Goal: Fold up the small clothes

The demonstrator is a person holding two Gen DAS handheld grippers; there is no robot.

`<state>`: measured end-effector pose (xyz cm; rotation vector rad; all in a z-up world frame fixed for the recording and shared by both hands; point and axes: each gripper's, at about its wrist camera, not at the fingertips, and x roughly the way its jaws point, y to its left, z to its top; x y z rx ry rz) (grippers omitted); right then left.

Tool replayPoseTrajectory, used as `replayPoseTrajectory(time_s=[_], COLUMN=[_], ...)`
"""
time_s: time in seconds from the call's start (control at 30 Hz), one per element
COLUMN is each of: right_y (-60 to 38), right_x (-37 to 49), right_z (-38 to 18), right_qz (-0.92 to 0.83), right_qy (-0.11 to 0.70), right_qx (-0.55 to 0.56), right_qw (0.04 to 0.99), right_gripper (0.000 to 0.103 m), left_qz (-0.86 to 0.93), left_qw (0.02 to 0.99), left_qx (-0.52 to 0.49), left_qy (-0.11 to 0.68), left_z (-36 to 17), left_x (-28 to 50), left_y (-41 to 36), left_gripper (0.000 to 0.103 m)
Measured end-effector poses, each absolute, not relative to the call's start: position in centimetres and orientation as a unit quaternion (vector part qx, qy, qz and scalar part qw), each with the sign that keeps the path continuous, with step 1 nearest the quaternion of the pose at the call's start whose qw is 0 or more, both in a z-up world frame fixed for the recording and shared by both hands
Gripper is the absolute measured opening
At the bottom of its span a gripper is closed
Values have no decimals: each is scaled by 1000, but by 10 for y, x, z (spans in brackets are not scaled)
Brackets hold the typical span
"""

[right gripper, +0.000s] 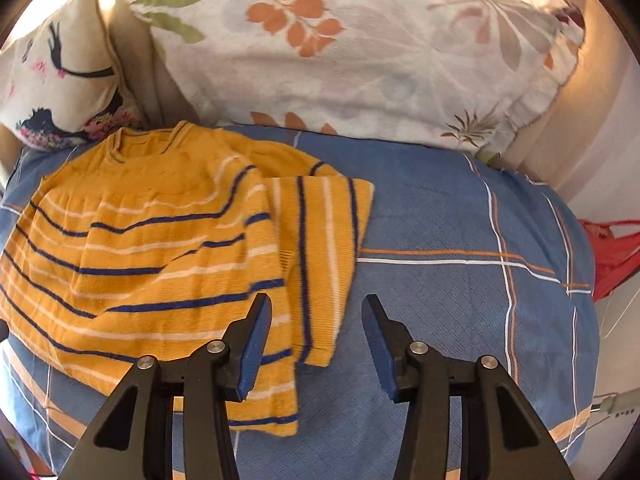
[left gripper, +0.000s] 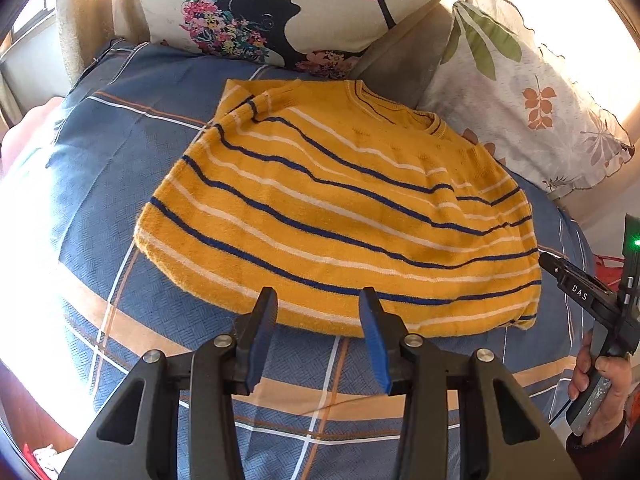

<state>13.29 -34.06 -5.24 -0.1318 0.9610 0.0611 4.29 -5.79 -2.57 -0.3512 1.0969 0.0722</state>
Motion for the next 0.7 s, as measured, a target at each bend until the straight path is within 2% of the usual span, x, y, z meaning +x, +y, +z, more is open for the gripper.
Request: replayPoseTrajectory(time_s=[0.57, 0.7], right_y=[-229, -190], right_x=[136, 141], right_z=[-41, -35], right_qz=[50, 97], right_qy=[466, 479], right_qx=[-117, -89], right_qw=[876, 868], right_gripper=[52, 52], left_qz=[37, 25], left_qw=[814, 809], left_qx=[-231, -241], left_qy=[532, 535], left_z=[-59, -67], left_x=[53, 64], left_y=[43, 64], left_gripper=[42, 48])
